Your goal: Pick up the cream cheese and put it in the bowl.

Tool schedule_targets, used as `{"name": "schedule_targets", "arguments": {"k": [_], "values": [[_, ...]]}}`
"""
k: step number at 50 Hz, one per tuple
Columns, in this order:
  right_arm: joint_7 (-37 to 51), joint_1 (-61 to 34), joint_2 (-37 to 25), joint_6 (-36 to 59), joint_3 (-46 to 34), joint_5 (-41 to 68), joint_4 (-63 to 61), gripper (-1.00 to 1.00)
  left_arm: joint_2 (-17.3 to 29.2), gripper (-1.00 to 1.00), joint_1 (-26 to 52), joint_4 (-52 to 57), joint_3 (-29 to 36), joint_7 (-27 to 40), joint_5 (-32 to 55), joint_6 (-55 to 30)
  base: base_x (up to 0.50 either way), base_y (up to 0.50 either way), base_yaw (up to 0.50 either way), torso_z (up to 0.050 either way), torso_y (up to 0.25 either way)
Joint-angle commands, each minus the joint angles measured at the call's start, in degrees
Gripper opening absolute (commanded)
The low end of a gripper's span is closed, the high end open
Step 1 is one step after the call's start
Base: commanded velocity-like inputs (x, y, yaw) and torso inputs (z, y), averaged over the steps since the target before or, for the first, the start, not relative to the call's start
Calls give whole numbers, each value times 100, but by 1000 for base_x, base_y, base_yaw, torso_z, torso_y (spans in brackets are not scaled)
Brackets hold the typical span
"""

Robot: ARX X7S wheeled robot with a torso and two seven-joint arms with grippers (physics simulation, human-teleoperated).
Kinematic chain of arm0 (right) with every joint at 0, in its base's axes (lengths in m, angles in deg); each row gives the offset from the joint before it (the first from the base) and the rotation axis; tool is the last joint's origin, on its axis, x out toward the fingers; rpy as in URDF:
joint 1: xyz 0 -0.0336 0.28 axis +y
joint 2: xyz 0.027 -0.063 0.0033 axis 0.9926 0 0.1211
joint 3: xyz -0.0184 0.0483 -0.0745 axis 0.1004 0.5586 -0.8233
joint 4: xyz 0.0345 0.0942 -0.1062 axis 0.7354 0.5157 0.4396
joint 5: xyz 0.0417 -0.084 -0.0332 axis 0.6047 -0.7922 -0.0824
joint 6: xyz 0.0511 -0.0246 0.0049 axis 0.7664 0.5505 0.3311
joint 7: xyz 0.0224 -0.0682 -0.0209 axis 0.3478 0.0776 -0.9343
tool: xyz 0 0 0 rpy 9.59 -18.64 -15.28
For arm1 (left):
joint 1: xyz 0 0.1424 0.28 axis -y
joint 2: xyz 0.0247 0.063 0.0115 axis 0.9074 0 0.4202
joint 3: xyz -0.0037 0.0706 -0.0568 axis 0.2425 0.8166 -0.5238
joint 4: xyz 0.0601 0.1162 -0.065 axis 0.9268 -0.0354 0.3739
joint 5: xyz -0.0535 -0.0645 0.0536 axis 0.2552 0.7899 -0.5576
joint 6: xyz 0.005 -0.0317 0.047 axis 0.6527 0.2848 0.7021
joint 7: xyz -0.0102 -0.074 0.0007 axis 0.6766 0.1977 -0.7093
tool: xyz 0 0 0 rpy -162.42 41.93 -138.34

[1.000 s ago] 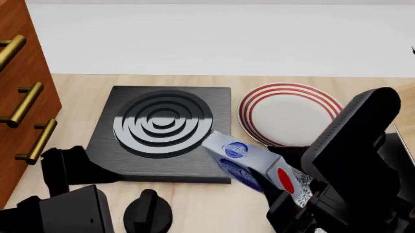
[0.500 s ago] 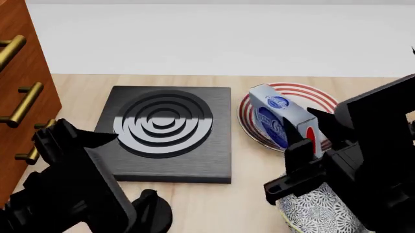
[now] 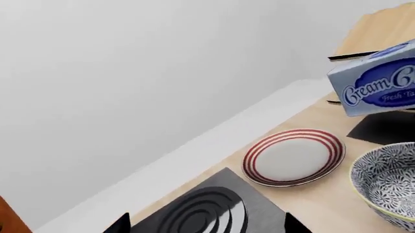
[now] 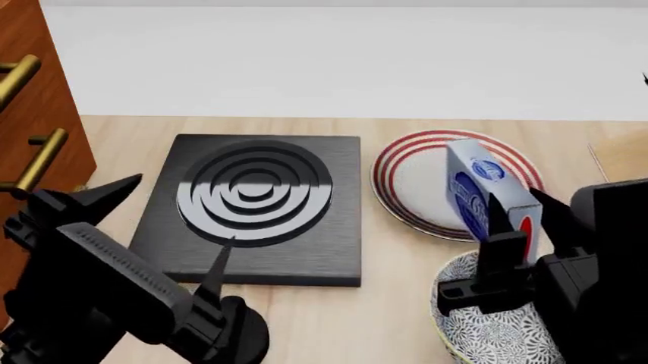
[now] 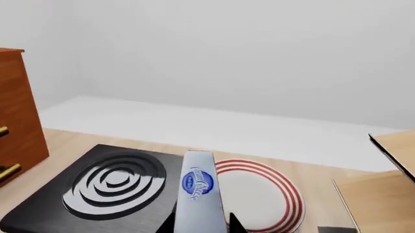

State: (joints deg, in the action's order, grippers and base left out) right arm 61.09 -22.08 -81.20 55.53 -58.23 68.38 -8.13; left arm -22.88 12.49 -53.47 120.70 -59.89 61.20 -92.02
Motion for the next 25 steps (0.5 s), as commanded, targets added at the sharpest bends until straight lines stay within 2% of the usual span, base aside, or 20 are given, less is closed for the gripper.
{"name": "schedule_targets", "arguments": {"k": [1,7,9,21,25], "values": [[413,721,-94,-304,486,-78,-730,-100,-73,100,-529,361,-429,442,263,253,0,0,0,0,0],[464,1168,-191,-477,727,-64,-1079,-100,-178,100,-496,-17,-412,445,55,499,0,0,0,0,0],[564,1327,-216,-489,785,-90,-1179,-100,-179,100,-532,-72,-206,588,-349,657,0,-1,0,0,5],[910,1703,-309,-431,957,-129,-1292,-100,-156,100,-735,-26,-183,727,-590,1014,0,0,0,1,0],[951,1768,-311,-419,991,-133,-1180,-100,-138,100,-722,-9,-251,590,-331,918,0,0,0,0,0]]}}
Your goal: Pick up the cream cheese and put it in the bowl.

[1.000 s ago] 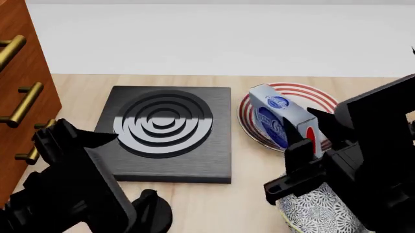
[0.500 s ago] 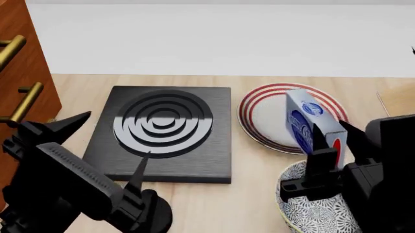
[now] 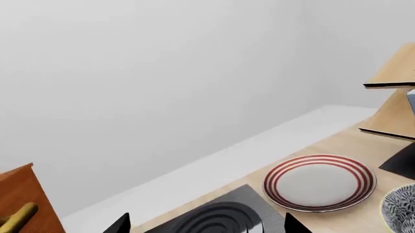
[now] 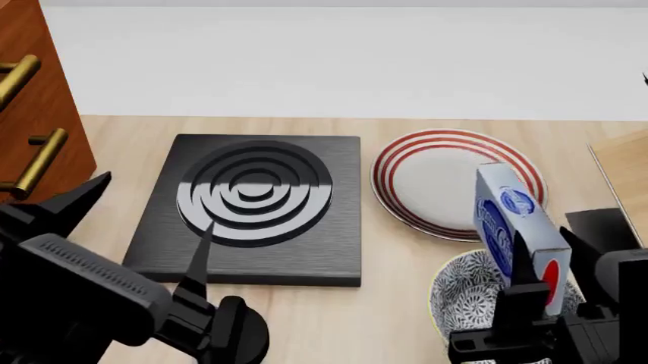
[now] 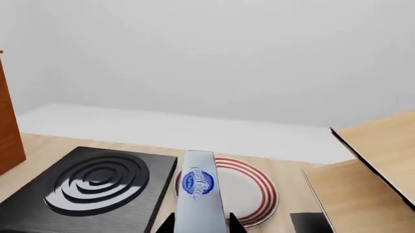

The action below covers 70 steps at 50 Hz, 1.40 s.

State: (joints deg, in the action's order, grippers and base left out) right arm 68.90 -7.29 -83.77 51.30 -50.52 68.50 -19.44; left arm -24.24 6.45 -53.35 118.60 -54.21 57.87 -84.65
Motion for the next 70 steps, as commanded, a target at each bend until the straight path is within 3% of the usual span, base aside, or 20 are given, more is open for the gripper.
{"name": "schedule_targets", "arguments": {"k": [1,25,70], "values": [[147,307,-81,24,211,-138,-36,-100,-11,100,-157,-47,-22,88,-134,297,0,0,0,0,0],[645,-684,85,1025,-572,270,585,-100,31,100,-256,-131,54,81,-241,459,0,0,0,0,1],[1017,-1784,488,1858,-1263,348,1565,-100,45,100,-287,-81,38,142,-230,560,0,0,0,0,0]]}}
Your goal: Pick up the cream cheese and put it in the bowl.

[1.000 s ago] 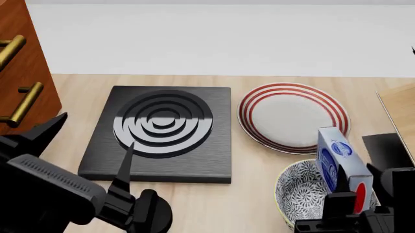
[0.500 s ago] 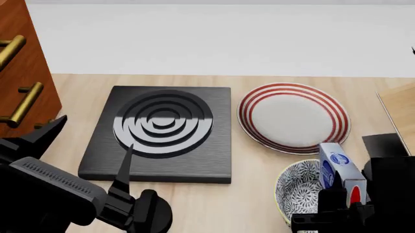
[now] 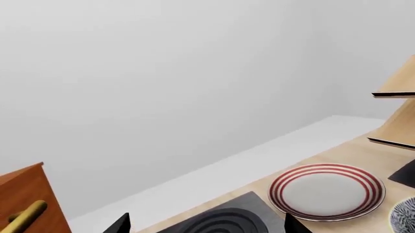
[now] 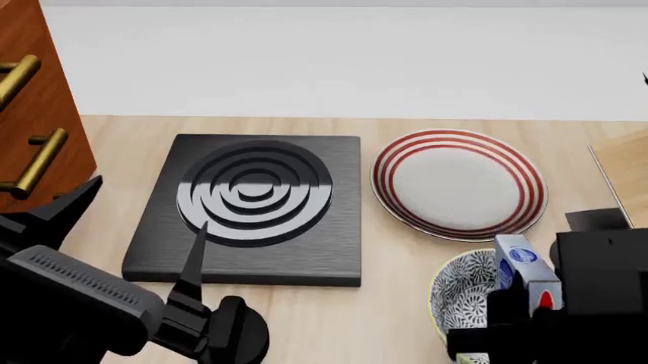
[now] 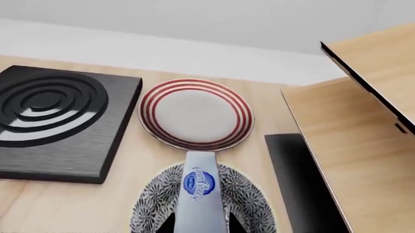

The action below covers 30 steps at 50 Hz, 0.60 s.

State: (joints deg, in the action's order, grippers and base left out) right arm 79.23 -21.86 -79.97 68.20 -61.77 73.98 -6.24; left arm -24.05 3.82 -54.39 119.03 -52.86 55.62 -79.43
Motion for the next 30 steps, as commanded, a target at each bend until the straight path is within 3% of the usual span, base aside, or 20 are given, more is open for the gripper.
{"name": "schedule_targets", "arguments": {"k": [1,30], "values": [[-48,-345,109,194,-174,-196,261,-100,30,100,-36,11,14,22,-55,69,0,0,0,0,0],[-125,-633,348,393,-626,-412,794,-100,73,100,-63,-48,3,33,-67,139,0,0,0,0,0]]}}
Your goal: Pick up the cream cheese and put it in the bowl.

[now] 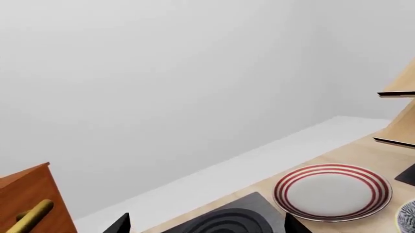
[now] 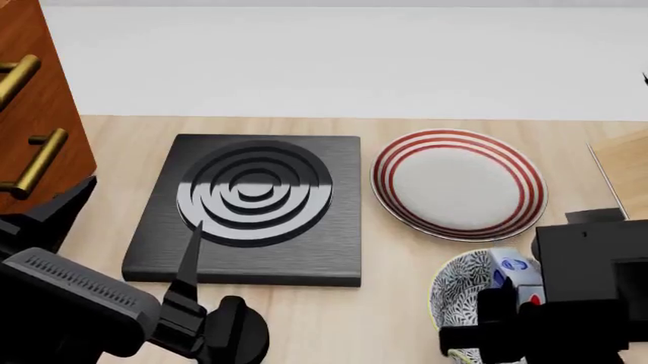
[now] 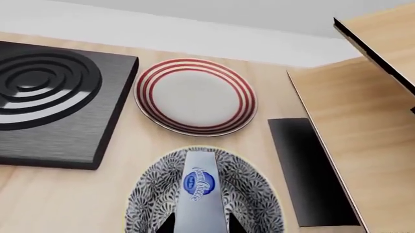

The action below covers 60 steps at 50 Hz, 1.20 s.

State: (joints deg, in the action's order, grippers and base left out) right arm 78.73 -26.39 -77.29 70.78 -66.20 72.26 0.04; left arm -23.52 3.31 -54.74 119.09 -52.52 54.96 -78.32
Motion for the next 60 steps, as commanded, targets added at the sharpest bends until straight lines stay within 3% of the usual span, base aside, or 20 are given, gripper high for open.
{"name": "schedule_targets", "arguments": {"k": [1,60], "values": [[-64,-195,101,132,-200,-266,205,-100,13,100,-15,-40,9,-5,-16,45,0,0,0,0,0],[149,-319,113,300,-404,-308,223,-100,52,100,11,-6,26,90,-74,81,0,0,0,0,1]]}}
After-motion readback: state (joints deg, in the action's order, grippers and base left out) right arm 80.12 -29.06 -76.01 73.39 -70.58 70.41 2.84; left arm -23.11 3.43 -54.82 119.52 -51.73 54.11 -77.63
